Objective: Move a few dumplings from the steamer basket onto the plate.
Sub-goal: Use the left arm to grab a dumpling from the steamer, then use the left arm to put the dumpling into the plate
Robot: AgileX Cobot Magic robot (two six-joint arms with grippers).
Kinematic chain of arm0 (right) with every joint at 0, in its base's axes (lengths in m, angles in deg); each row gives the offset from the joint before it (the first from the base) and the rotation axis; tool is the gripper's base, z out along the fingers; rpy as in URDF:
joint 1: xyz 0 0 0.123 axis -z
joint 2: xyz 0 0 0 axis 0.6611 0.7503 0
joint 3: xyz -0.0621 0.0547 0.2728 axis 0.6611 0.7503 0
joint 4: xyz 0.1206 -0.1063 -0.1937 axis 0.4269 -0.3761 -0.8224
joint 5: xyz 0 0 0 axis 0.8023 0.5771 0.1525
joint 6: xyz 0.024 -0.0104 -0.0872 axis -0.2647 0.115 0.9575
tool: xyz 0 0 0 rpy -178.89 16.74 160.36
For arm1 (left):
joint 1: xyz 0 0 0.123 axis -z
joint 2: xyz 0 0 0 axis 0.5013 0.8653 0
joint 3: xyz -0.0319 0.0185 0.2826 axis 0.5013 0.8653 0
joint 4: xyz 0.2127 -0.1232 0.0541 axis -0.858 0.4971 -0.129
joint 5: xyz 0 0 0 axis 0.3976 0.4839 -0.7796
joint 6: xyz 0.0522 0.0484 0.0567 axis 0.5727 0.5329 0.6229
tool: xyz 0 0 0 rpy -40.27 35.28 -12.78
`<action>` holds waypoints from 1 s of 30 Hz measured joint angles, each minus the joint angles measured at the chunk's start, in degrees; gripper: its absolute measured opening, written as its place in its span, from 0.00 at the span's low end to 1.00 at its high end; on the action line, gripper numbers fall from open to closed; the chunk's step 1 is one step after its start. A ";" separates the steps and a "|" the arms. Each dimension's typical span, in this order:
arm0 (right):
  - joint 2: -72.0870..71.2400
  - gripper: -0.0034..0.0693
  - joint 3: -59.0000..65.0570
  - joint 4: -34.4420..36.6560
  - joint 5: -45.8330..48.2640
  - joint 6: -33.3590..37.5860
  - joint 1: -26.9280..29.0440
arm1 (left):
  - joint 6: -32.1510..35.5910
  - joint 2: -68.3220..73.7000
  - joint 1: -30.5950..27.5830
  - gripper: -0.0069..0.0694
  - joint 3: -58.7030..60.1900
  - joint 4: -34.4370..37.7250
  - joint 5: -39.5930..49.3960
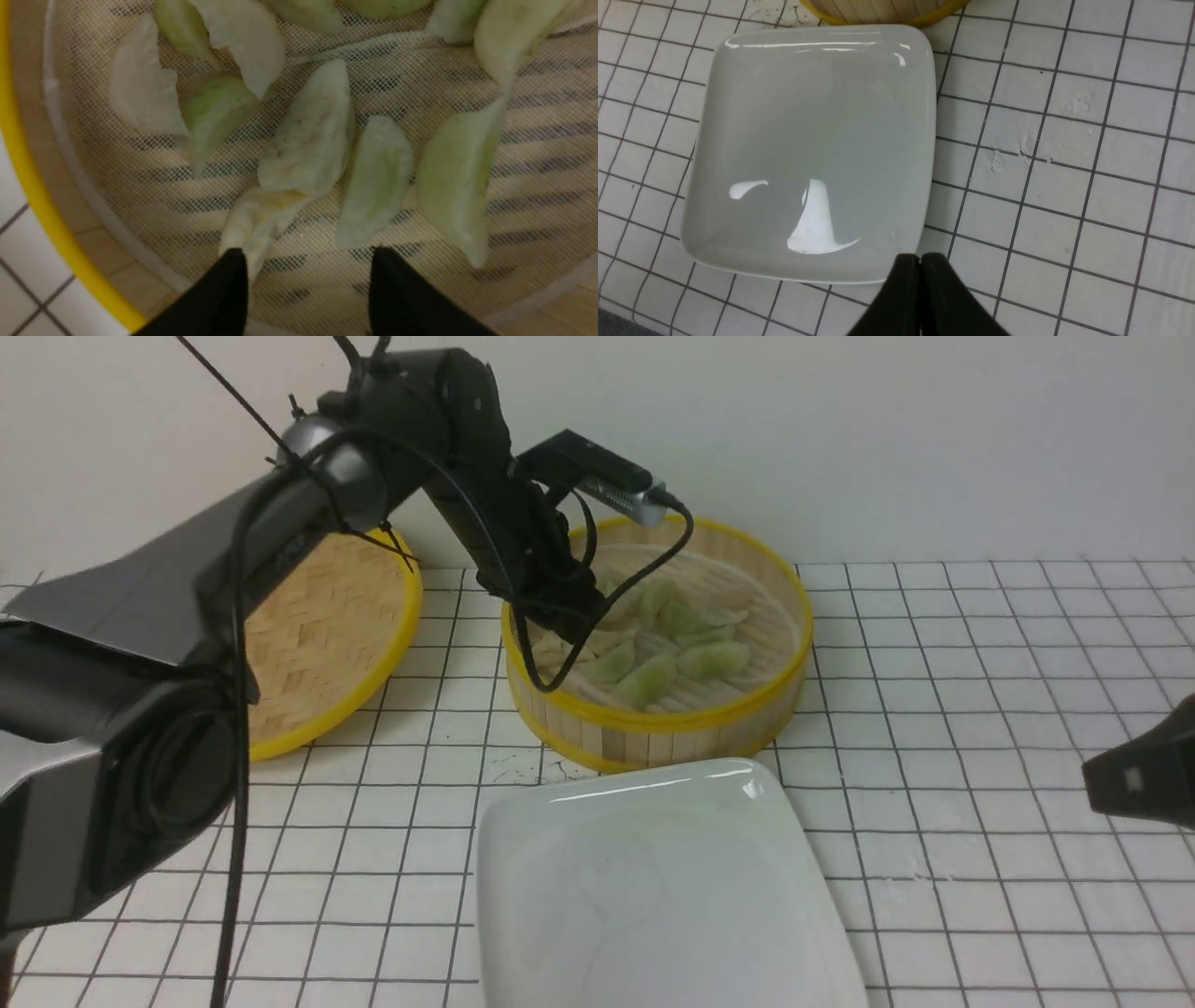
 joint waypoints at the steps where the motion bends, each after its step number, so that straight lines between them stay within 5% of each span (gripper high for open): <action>1: 0.00 0.03 0.00 0.00 0.00 0.00 0.00 | 1.19 1.47 0.00 0.59 0.00 0.05 -1.25; 8: 0.00 0.03 0.00 0.00 0.00 0.00 0.00 | 2.11 5.46 0.07 0.59 -0.26 -1.63 -6.49; 14: 0.00 0.03 0.00 0.00 0.23 0.03 0.00 | -0.78 5.67 0.17 0.32 -0.46 -2.17 -4.99; 22: 0.00 0.03 0.00 0.04 0.77 0.20 0.00 | -10.29 1.01 0.30 0.32 -7.81 -3.50 8.25; 30: 0.00 0.03 0.00 0.22 0.77 0.37 0.00 | -18.08 -15.70 0.92 0.32 -3.98 -0.18 9.41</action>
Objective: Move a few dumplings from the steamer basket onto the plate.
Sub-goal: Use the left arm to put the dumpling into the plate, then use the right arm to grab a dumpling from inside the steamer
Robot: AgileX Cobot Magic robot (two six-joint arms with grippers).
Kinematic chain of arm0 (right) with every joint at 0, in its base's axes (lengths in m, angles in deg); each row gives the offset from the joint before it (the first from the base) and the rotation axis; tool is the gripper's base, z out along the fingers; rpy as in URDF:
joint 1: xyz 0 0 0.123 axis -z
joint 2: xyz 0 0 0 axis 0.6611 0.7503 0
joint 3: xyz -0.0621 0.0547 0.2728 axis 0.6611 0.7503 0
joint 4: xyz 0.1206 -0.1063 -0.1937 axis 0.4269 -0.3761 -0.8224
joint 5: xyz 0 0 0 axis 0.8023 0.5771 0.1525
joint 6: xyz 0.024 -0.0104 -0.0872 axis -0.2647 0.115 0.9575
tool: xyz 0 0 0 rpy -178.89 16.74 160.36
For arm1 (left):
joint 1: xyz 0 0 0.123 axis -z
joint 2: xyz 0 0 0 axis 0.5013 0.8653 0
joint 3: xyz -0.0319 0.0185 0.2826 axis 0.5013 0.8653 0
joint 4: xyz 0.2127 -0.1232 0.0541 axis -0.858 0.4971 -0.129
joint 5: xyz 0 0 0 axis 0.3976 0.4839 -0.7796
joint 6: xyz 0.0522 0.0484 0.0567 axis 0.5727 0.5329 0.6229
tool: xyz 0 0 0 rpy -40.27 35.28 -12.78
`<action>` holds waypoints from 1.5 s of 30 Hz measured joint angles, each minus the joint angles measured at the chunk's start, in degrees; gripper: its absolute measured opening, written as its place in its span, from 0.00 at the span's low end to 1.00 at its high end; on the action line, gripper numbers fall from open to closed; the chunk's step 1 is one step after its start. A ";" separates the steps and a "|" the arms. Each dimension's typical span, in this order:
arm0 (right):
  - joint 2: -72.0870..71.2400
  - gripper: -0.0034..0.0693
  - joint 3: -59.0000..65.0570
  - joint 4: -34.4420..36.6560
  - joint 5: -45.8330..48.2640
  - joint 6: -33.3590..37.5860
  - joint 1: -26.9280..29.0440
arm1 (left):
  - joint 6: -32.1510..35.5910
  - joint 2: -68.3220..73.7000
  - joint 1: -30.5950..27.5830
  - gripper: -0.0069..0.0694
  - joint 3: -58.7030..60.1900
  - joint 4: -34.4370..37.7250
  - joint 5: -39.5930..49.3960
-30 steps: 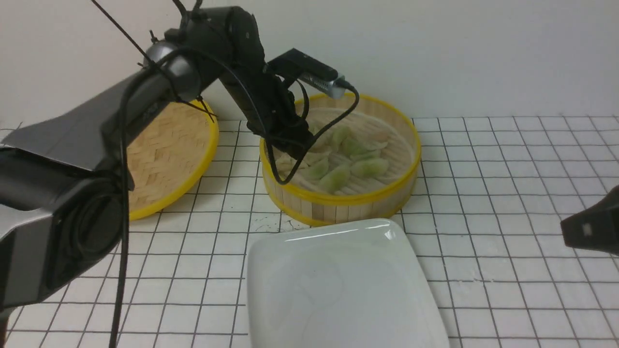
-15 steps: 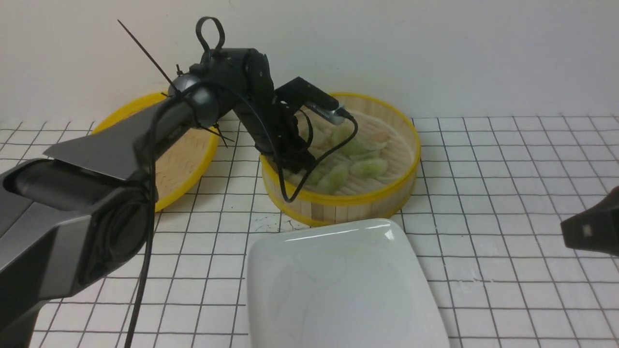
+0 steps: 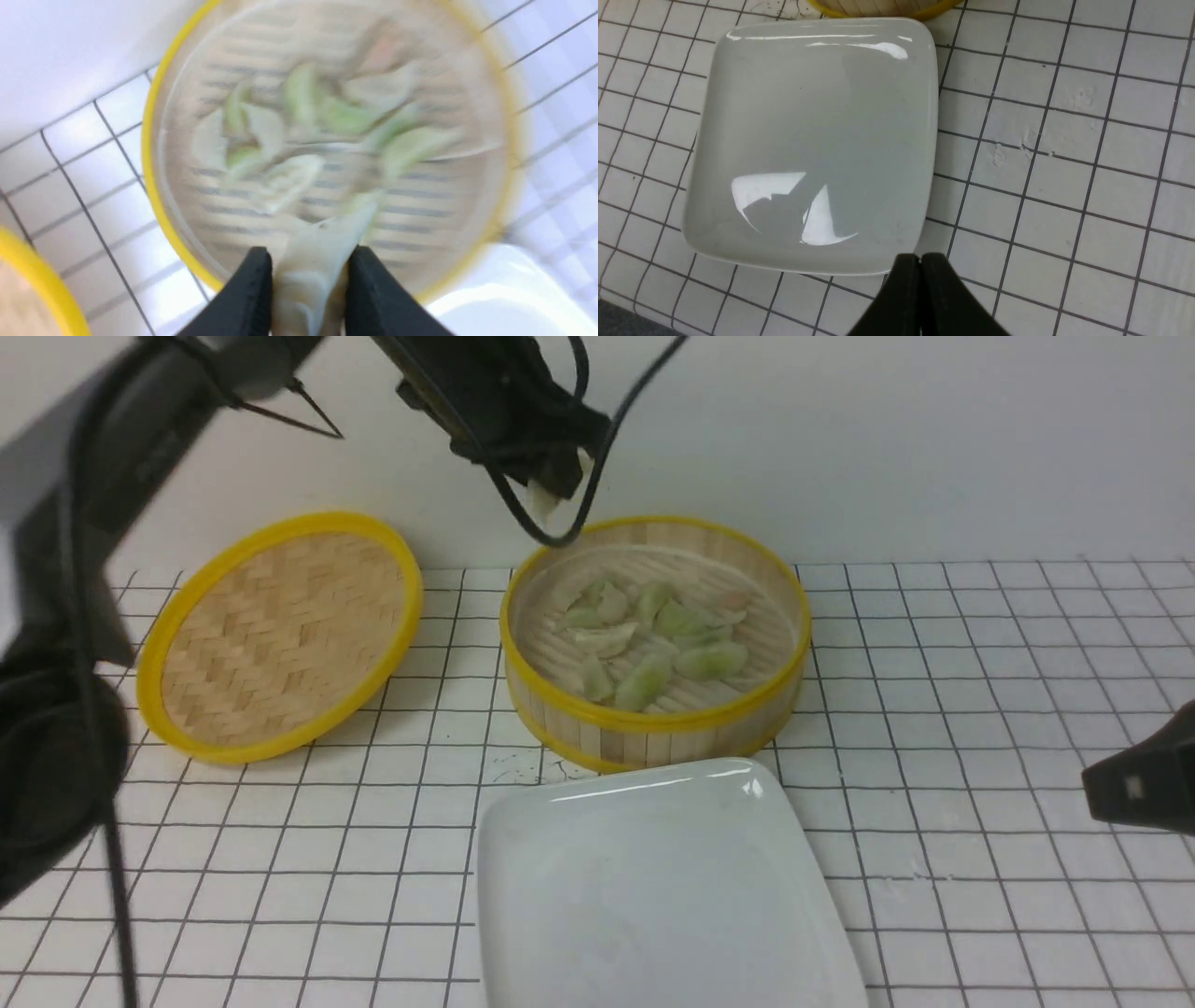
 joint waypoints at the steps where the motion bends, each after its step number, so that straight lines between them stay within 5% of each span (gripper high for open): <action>1: 0.00 0.03 0.00 0.00 0.00 0.00 0.00 | -0.29 -2.87 0.38 0.32 2.50 0.00 0.06; 7: 0.00 0.03 0.00 0.00 -0.43 0.26 -0.06 | -0.66 -13.31 6.25 0.32 24.62 0.76 0.54; 15: 1.22 0.03 -0.06 0.00 -2.75 1.40 -0.06 | -0.21 -6.91 11.65 0.33 39.00 -1.18 -2.98; 24: 12.63 0.03 -6.54 -0.22 -5.45 2.63 -0.06 | -0.38 -1.33 11.72 0.64 38.81 -2.00 -5.86; 27: 21.36 0.03 -15.84 -0.22 -7.34 3.16 -0.06 | -1.20 -2.38 11.40 0.52 36.58 -3.14 -2.93; 30: 30.95 0.05 -24.48 -0.22 -7.43 4.16 -0.06 | -2.93 -7.30 9.78 0.22 35.98 -4.73 -1.66; 32: 37.99 0.09 -30.71 -0.22 -6.61 5.25 -0.06 | -4.04 -11.75 8.49 0.13 36.00 -5.35 -1.40; 45: 73.80 0.65 -62.27 1.05 3.71 9.01 -0.39 | -9.14 -46.11 6.74 0.08 46.07 -5.99 1.04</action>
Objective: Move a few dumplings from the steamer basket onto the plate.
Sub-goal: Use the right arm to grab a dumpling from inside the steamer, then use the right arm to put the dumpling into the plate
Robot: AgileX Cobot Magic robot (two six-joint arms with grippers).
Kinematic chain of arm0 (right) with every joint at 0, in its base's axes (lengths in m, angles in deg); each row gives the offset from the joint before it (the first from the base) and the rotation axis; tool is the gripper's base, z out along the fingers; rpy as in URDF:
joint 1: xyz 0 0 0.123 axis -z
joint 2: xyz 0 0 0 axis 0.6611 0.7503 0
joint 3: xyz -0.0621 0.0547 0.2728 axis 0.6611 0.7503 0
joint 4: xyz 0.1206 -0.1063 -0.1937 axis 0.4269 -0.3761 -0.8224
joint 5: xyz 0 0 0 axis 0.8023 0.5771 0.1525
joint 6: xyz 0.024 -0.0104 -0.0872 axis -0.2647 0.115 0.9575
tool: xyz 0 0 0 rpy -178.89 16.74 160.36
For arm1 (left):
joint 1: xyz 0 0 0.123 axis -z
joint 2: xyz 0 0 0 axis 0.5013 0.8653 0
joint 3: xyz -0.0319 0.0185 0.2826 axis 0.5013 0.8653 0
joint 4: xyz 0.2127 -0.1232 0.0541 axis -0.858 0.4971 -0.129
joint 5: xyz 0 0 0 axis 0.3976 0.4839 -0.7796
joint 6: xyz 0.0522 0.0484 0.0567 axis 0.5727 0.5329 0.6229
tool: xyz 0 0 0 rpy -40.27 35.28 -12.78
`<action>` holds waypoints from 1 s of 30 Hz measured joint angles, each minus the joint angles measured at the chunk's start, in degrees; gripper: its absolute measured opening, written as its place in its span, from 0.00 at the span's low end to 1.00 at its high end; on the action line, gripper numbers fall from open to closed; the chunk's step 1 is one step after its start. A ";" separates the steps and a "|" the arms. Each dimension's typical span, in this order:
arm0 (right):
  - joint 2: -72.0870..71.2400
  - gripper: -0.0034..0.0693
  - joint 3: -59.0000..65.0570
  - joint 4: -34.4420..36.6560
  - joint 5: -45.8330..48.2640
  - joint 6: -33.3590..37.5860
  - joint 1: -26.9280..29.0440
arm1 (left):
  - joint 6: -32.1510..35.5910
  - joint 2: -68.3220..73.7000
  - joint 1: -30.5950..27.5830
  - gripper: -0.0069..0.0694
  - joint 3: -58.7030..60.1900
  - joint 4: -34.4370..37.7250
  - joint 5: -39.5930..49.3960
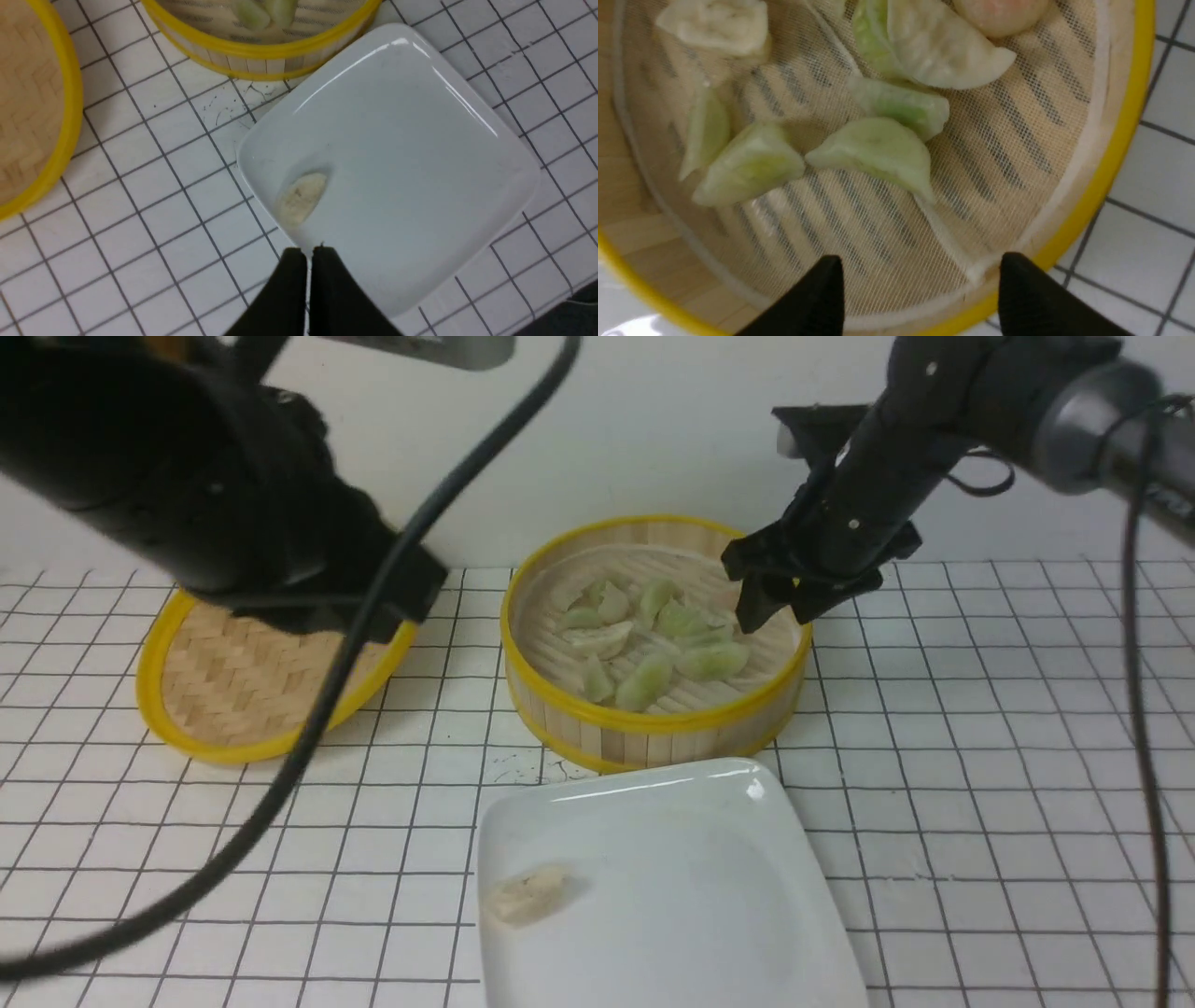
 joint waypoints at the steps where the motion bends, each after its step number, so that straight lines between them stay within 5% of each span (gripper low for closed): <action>1: 2.21 0.69 -1.66 -0.08 0.12 0.18 -0.26 | -0.36 -1.95 0.00 0.08 1.81 0.00 0.12; 10: 10.31 0.72 -8.61 -1.15 0.10 1.16 -3.60 | -1.45 -11.26 0.00 0.08 13.00 0.00 -1.50; 17: 11.32 0.29 -10.70 -4.91 1.02 -2.42 -3.87 | -2.22 -11.83 0.00 0.08 15.14 0.00 -2.77; 24: 1.01 0.28 -8.17 -1.11 0.93 -2.79 -3.87 | -2.32 -11.85 0.00 0.08 15.14 0.13 -3.53; 30: -19.95 0.28 13.46 -0.17 0.79 -1.79 -5.85 | -2.34 -11.85 0.00 0.08 15.14 0.18 -3.53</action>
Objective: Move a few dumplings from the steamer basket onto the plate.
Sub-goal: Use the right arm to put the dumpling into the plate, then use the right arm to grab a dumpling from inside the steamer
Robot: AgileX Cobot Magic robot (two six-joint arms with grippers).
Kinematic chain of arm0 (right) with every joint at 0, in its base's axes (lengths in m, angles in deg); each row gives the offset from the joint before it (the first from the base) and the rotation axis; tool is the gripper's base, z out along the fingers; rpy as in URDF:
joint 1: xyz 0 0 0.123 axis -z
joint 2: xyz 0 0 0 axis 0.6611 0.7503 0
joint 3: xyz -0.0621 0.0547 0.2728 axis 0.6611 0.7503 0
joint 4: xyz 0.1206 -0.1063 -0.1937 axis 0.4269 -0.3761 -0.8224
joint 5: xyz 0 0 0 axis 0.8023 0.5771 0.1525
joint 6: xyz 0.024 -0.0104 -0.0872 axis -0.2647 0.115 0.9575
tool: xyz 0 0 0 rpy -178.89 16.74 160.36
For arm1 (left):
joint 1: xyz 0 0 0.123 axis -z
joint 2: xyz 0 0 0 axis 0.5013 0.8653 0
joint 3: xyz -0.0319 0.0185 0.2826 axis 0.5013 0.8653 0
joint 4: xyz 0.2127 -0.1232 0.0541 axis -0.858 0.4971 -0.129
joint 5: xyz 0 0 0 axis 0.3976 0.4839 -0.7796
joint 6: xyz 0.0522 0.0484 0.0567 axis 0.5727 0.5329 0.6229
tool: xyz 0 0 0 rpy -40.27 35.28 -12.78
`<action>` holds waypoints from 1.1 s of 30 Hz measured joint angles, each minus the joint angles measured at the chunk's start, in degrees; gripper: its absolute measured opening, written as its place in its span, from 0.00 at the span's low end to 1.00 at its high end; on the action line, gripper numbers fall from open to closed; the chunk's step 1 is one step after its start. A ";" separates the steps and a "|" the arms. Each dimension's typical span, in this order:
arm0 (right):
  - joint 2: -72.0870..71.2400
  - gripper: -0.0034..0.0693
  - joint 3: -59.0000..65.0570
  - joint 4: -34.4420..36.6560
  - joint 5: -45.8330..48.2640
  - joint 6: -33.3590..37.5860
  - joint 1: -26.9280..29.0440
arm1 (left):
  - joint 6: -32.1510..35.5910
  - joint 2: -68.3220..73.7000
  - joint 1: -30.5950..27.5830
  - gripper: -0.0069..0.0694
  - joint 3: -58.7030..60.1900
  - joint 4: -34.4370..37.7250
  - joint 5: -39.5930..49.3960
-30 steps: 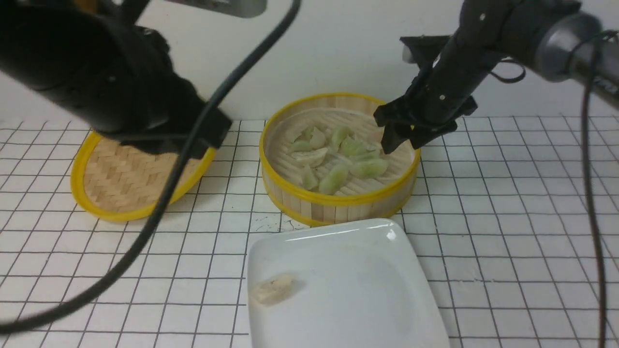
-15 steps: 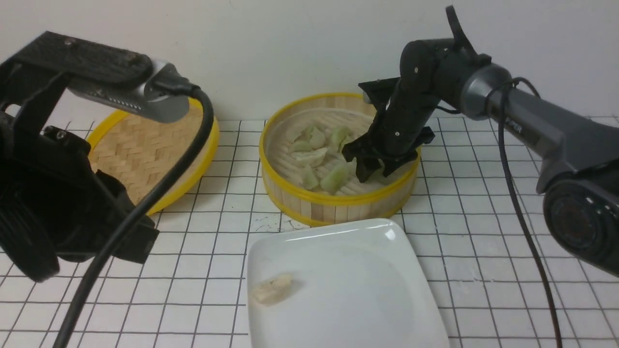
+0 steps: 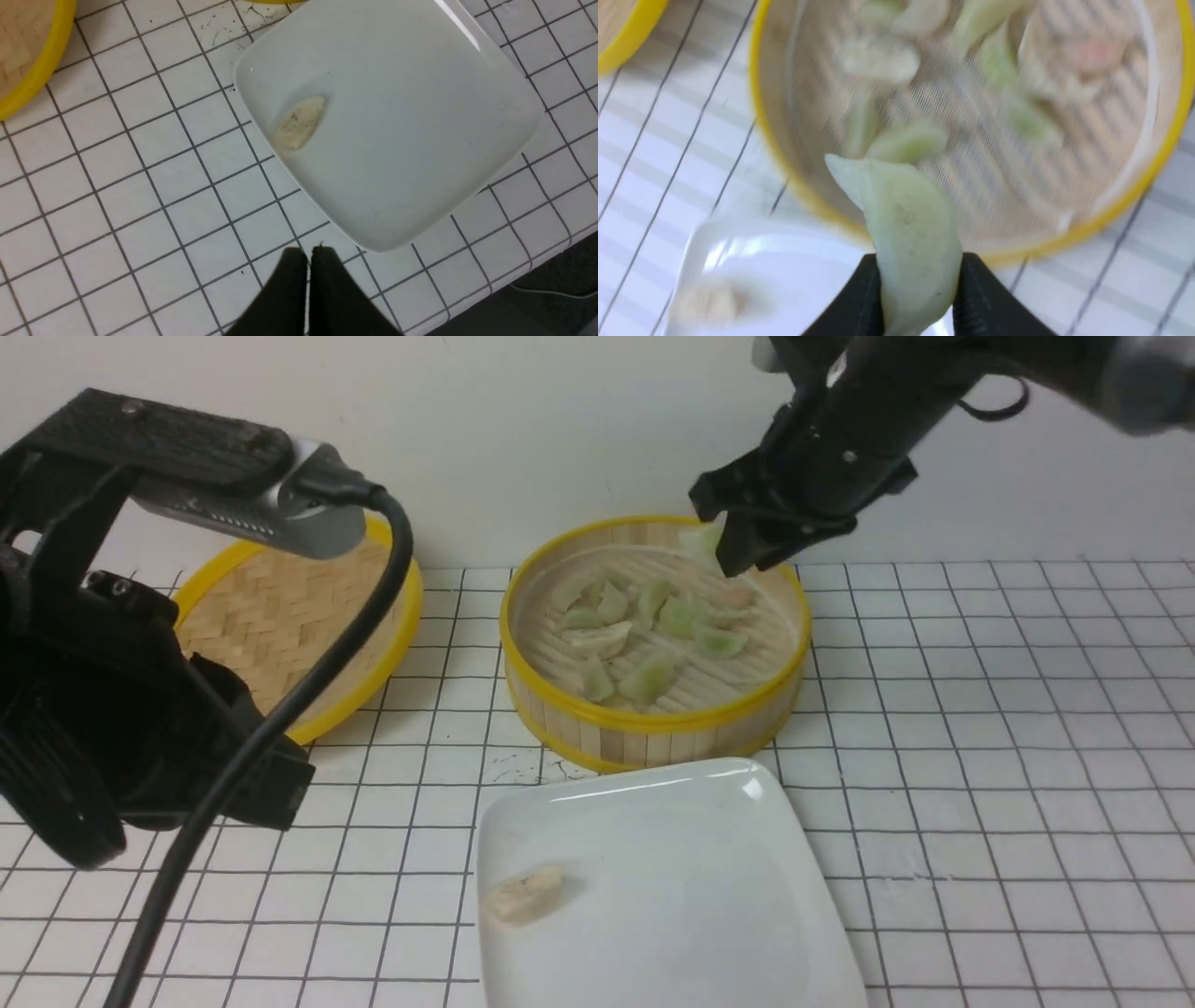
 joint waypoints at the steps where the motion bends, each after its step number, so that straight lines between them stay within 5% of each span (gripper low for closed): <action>1: -4.23 0.28 5.27 0.15 0.10 0.49 -1.45 | 0.00 0.00 0.00 0.08 0.00 0.00 0.00; 8: -9.11 0.28 27.52 1.73 -5.82 1.54 -10.42 | 0.00 -0.05 0.00 0.08 0.04 0.00 -4.20; 15: -2.54 0.38 28.96 1.78 -14.38 1.73 -11.64 | 0.88 -0.05 0.00 0.08 0.04 0.00 -7.38; 22: -0.29 0.68 20.04 0.11 -10.31 1.85 -10.77 | 1.07 -0.05 0.00 0.08 0.04 -0.25 -7.38; 33: 11.54 0.72 -8.54 -3.74 -8.94 3.18 0.97 | 1.07 -0.05 0.00 0.08 0.04 -0.18 -4.81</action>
